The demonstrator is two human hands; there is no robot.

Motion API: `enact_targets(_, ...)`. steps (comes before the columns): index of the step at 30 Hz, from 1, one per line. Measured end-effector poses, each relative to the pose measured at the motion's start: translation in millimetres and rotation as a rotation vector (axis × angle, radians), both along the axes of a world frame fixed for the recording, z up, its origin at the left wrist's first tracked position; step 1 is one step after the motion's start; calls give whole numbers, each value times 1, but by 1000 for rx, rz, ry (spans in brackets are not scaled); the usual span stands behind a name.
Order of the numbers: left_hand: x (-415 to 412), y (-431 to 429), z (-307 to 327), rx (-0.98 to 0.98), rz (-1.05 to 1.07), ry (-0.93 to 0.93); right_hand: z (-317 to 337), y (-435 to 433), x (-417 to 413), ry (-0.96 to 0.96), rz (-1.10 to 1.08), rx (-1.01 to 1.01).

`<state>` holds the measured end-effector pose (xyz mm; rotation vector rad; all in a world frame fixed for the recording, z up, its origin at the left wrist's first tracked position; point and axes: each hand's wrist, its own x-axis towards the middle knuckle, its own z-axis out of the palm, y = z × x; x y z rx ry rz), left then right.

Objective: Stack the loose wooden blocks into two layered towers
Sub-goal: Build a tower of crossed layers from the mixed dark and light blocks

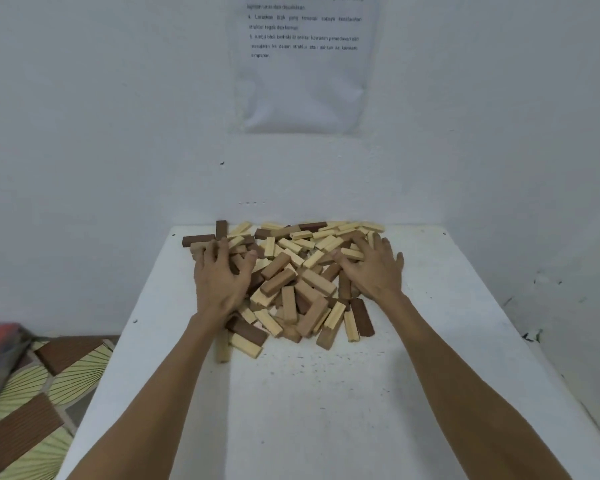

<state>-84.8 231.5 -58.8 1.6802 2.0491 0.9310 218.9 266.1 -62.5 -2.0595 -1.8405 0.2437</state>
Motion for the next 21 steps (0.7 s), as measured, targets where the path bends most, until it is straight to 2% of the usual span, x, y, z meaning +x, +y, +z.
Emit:
enact_targets(3, -7, -3, 2, 35, -67, -102, -1, -9, -18, 66, 29, 32)
enact_targets(6, -20, -12, 7, 58, -125, -186, 5, -17, -28, 229, 61, 23)
enact_targets(8, -22, -25, 12, 59, -156, -132, 15, -23, -29, 358, 24, 8)
enact_targets(11, -11, -61, 17, 49, -220, -26, 30, -47, -22, 406, -16, -27)
enact_targets(14, 4, -100, 12, 40, -292, 89, 24, -90, -18, 390, 10, -20)
enact_targets(17, 17, -123, 1, -27, -283, 248, 7, -128, -29, 321, 95, 69)
enact_targets(21, 28, -126, -5, -78, -254, 397, 0, -130, -57, 210, 93, 67)
